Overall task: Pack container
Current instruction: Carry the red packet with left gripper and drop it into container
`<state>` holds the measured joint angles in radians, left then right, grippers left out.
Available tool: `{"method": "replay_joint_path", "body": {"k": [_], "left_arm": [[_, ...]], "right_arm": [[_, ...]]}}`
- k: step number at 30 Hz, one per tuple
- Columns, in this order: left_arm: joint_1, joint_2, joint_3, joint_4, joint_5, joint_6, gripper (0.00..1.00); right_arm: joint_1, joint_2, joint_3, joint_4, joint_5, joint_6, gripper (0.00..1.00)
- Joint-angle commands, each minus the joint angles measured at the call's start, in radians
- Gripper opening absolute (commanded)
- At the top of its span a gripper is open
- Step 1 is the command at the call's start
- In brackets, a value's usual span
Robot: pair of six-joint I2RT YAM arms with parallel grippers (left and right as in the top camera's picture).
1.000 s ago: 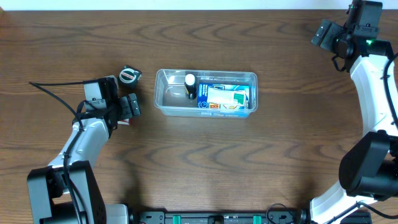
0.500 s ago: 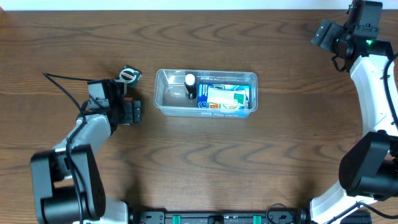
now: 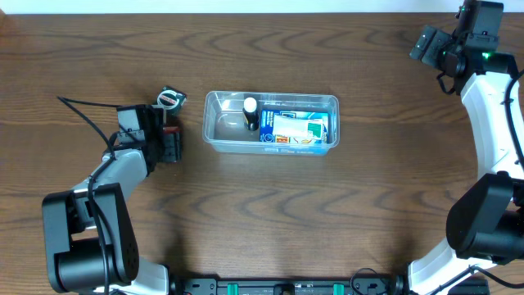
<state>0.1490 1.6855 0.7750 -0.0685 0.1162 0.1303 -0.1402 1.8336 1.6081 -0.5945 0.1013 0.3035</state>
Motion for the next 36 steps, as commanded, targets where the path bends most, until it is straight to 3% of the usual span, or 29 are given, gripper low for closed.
{"method": "replay_joint_path", "body": {"k": [1, 15, 21, 26, 36], "left_arm": [[0.003, -0.045, 0.013, 0.016, -0.008, -0.06, 0.66], [-0.09, -0.394, 0.013, 0.026, 0.101, -0.294, 0.64], [-0.206, -0.378, 0.013, 0.06, 0.1, -0.351, 0.64], [-0.291, -0.355, 0.013, 0.071, 0.003, -0.354, 0.65], [-0.378, -0.274, 0.013, 0.134, -0.039, -0.351, 0.65]], "right_arm": [[-0.004, 0.002, -0.002, -0.001, -0.001, -0.002, 0.99], [-0.003, 0.002, -0.002, -0.001, -0.001, -0.002, 0.99], [-0.004, 0.002, -0.002, -0.001, -0.001, -0.002, 0.99], [-0.003, 0.001, -0.002, -0.002, -0.001, -0.002, 0.99], [-0.003, 0.002, -0.002, -0.001, -0.001, -0.002, 0.99]]}}
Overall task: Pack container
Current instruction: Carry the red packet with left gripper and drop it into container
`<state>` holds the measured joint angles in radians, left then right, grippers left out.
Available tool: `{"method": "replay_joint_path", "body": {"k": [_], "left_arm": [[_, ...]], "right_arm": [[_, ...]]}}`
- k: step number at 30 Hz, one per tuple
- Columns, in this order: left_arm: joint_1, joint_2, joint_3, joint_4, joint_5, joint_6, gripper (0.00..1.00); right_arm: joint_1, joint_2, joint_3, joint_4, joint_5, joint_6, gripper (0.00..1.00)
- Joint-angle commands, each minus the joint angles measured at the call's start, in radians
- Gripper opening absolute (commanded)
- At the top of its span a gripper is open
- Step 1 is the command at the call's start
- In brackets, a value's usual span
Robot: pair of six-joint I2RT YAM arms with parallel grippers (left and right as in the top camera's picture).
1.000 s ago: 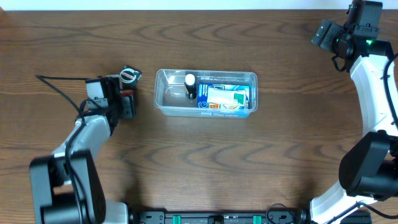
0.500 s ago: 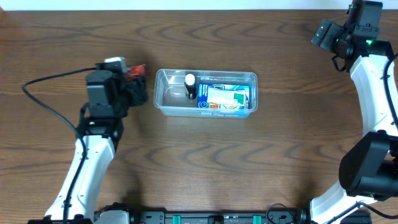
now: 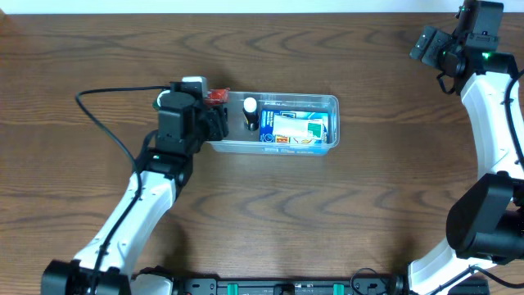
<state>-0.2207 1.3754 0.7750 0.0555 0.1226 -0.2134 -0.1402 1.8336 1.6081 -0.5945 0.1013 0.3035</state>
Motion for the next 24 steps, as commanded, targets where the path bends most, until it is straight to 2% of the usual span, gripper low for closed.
{"method": "replay_joint_path", "body": {"k": [1, 8, 17, 24], "left_arm": [[-0.008, 0.053, 0.013, 0.019, -0.045, -0.006, 0.65], [-0.015, 0.159, 0.013, 0.094, -0.045, -0.006, 0.65], [-0.026, 0.16, 0.013, 0.137, 0.018, -0.01, 0.65], [-0.078, 0.16, 0.013, 0.108, 0.019, -0.022, 0.65]], "right_arm": [[-0.003, 0.002, -0.002, -0.001, -0.001, -0.002, 0.99], [-0.003, 0.002, -0.002, -0.001, -0.001, -0.002, 0.99], [-0.003, 0.002, -0.002, -0.001, -0.001, -0.002, 0.99], [-0.003, 0.002, -0.002, -0.001, -0.001, -0.002, 0.99]]}}
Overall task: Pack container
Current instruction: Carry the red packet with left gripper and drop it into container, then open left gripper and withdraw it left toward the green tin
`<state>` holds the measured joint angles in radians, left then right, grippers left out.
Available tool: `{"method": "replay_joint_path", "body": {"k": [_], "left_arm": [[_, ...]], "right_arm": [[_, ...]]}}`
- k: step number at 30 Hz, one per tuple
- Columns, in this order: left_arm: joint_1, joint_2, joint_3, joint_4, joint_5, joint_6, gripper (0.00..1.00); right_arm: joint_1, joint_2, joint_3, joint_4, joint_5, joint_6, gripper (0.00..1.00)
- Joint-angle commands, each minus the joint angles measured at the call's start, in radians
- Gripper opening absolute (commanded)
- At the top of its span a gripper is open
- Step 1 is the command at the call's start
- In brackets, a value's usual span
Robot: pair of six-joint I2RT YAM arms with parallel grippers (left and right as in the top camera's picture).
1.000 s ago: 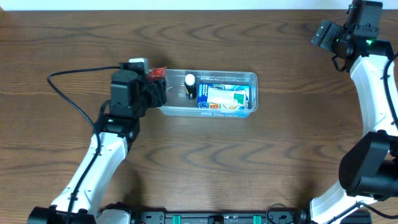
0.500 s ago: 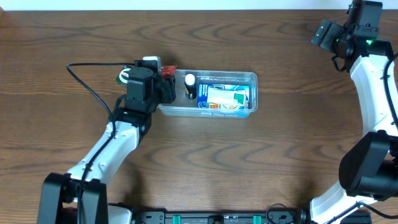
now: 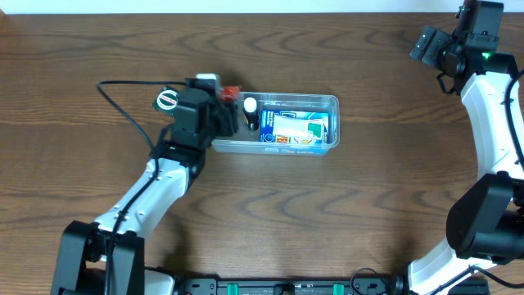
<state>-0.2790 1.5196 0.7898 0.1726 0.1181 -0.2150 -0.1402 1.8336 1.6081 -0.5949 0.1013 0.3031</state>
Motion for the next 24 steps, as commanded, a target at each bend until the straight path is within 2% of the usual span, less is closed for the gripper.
{"method": "replay_joint_path", "body": {"k": [1, 14, 16, 20, 24], "left_arm": [[-0.021, 0.016, -0.002, -0.019, 0.023, -0.034, 0.65], [-0.021, 0.016, -0.002, -0.066, -0.058, -0.049, 0.66], [-0.019, 0.016, -0.002, -0.063, -0.06, -0.049, 0.77], [-0.019, 0.016, -0.002, -0.049, -0.06, -0.041, 0.82], [-0.019, 0.016, -0.002, -0.031, -0.06, -0.037, 0.83]], "right_arm": [[-0.003, 0.002, -0.002, -0.001, -0.001, -0.001, 0.99], [-0.003, 0.002, -0.002, -0.001, -0.001, -0.001, 0.99], [-0.003, 0.002, -0.002, -0.001, -0.001, -0.001, 0.99], [-0.004, 0.002, -0.002, -0.001, -0.001, -0.001, 0.99], [-0.003, 0.002, -0.002, -0.001, -0.001, -0.001, 0.99]]}}
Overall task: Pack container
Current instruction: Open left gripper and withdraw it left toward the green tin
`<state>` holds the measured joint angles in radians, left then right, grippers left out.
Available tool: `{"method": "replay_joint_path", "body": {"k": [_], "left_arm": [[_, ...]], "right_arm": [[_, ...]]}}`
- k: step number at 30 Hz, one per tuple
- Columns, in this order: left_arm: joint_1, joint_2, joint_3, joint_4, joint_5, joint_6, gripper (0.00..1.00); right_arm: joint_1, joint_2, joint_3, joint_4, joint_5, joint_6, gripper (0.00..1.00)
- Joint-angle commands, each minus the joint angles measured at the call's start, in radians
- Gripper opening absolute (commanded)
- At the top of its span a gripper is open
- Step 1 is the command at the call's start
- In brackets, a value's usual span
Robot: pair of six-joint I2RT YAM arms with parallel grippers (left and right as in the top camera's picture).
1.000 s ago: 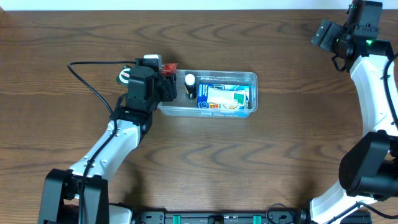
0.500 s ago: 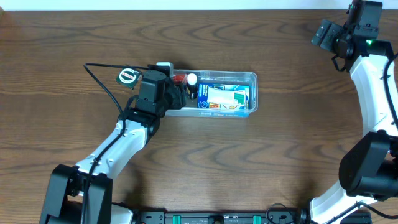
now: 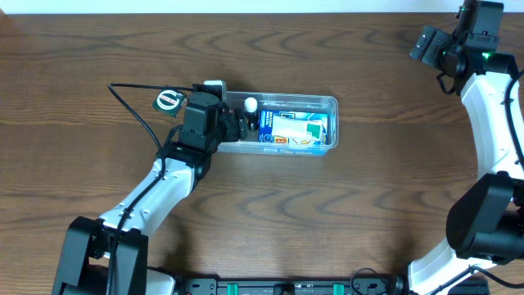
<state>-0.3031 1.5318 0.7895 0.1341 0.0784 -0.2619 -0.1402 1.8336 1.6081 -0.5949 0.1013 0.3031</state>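
A clear plastic container (image 3: 332, 102) lies in the middle of the table. Inside it stand a dark bottle with a white cap (image 3: 250, 106) and a blue and white packet (image 3: 296, 129). My left gripper (image 3: 238, 124) reaches down into the container's left end, close beside the bottle. Its dark fingers hide what lies between them, and no red object shows. My right gripper (image 3: 427, 43) hangs far off at the back right corner, away from everything.
A small round green and white item (image 3: 166, 100) lies on the table just left of the left wrist. A black cable (image 3: 135, 111) loops from the left arm over the table. The wood table's far edge runs along the top.
The left gripper has moved a little right and dipped into the container's left end. The red object seen at its tip is no longer visible. The right arm has not moved.
The left gripper was left of the container with a red object, next to the round green and white item. Then it held the red object at the container's left rim, then over it near the bottle. Now it is inside, the red object hidden.
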Motion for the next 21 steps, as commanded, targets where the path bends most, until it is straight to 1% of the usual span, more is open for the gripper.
{"method": "replay_joint_path", "body": {"k": [1, 8, 11, 14, 16, 17, 19, 20, 21], "left_arm": [[0.005, 0.003, -0.002, 0.016, -0.02, 0.01, 0.83], [0.005, -0.019, 0.01, 0.097, -0.019, 0.015, 0.83], [0.009, -0.063, 0.011, 0.111, -0.02, 0.06, 0.83], [0.044, -0.111, 0.011, 0.102, -0.021, 0.075, 0.83], [0.093, -0.14, 0.011, 0.074, -0.019, 0.082, 0.84], [0.121, -0.152, 0.012, 0.053, -0.011, 0.103, 0.88], [0.173, -0.164, 0.02, 0.002, 0.025, 0.167, 0.91], [0.208, -0.165, 0.034, -0.04, 0.046, 0.2, 0.96], [0.243, -0.162, 0.056, -0.092, 0.061, 0.231, 0.98]], "right_arm": [[-0.003, 0.001, -0.002, -0.001, -0.001, -0.001, 0.99], [-0.003, 0.001, -0.002, -0.001, -0.001, -0.001, 0.99], [-0.003, 0.002, -0.002, -0.001, -0.001, -0.001, 0.99], [-0.003, 0.001, -0.002, -0.001, -0.001, -0.001, 0.99], [-0.003, 0.001, -0.002, -0.001, -0.001, -0.001, 0.99], [-0.003, 0.001, -0.002, -0.001, -0.001, -0.001, 0.99], [-0.003, 0.001, -0.002, -0.001, -0.001, -0.001, 0.99], [-0.003, 0.002, -0.002, -0.001, -0.001, -0.001, 0.99], [-0.003, 0.002, -0.002, -0.001, -0.001, -0.001, 0.99]]}}
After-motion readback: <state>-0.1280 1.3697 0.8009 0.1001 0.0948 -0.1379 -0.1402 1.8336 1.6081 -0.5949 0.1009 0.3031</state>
